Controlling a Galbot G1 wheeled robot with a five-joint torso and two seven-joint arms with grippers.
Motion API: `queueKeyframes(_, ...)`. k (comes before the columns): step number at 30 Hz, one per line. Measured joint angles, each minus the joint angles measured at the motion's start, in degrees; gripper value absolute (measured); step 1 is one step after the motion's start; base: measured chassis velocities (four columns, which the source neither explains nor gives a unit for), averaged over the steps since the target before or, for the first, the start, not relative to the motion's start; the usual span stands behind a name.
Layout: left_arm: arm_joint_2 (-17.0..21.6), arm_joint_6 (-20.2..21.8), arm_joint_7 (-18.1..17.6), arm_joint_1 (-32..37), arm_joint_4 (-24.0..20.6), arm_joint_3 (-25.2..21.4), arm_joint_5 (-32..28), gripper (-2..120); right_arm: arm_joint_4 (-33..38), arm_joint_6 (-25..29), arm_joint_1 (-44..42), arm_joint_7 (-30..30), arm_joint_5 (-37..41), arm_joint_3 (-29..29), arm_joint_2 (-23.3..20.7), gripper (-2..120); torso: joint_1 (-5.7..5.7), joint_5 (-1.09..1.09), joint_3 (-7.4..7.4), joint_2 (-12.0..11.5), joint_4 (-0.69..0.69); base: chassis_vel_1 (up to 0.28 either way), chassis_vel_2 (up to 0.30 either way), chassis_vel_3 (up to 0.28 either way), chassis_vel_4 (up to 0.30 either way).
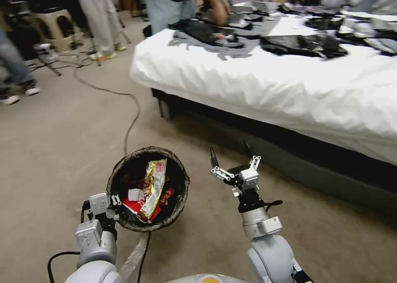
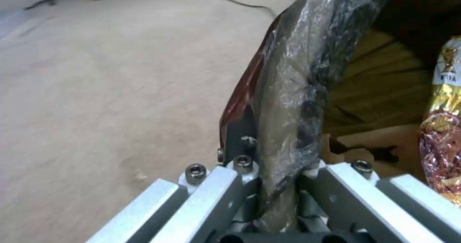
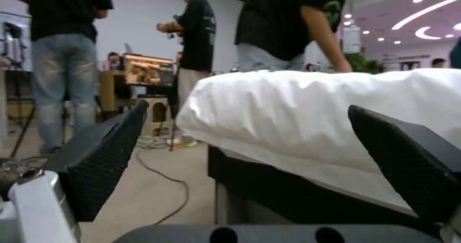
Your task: Pick up the trash bin, then pick up the garbage from the floor and place it into the trash bin.
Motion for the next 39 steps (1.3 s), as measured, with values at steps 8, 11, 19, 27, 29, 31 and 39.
queueKeyframes(8, -0.03, -0.03, 0.00, 0.09, -0.29, -0.32, -0.21, 0, 0.12, 0.19, -0.32, -0.20, -0.14, 0.08, 0.02, 100, 0.00, 0.00, 0.00, 0.00, 0.00, 0.119, 0.125, 0.123, 0.128)
queueKeyframes(11, 0.05, -0.04, 0.00, 0.10, -0.52, -0.63, -0.49, 0, 0.20, 0.21, -0.42, -0.27, -0.23, 0.08, 0.03, 100, 0.00, 0.00, 0.00, 0.00, 0.00, 0.115, 0.102, 0.115, 0.120)
queueKeyframes(19, 0.09, -0.05, 0.00, 0.25, -0.85, -0.77, -0.58, 0, 0.37, 0.29, -0.64, -0.46, -0.51, 0.00, 0.00, 100, 0.00, 0.00, 0.00, 0.00, 0.01, 0.140, 0.134, 0.129, 0.136)
queueKeyframes(27, 0.08, -0.06, 0.00, 0.40, -1.04, -0.73, -0.56, 0, 0.61, 0.52, -1.00, -0.64, -0.82, 0.13, -0.16, 100, 0.01, 0.00, 0.00, 0.00, 0.00, 0.120, 0.114, 0.121, 0.119)
queueKeyframes(29, 0.08, -0.06, 0.00, 0.45, -1.06, -0.70, -0.54, 0, 0.63, 0.56, -1.05, -0.72, -0.93, 0.12, -0.15, 100, 0.00, 0.00, 0.00, 0.00, 0.01, 0.146, 0.143, 0.121, 0.129)
queueKeyframes(31, 0.08, -0.06, 0.00, 0.47, -1.10, -0.69, -0.52, 0, 0.64, 0.60, -1.06, -0.82, -0.98, 0.11, -0.14, 100, 0.00, -0.01, 0.00, 0.00, 0.01, 0.135, 0.143, 0.134, 0.123)
queueKeyframes(39, 0.04, -0.15, -0.01, 0.42, -1.11, -0.68, -0.52, 0, 0.64, 0.64, -1.07, -0.97, -1.09, 0.09, -0.06, 100, 0.00, 0.00, 0.00, 0.00, 0.00, 0.116, 0.130, 0.120, 0.120)
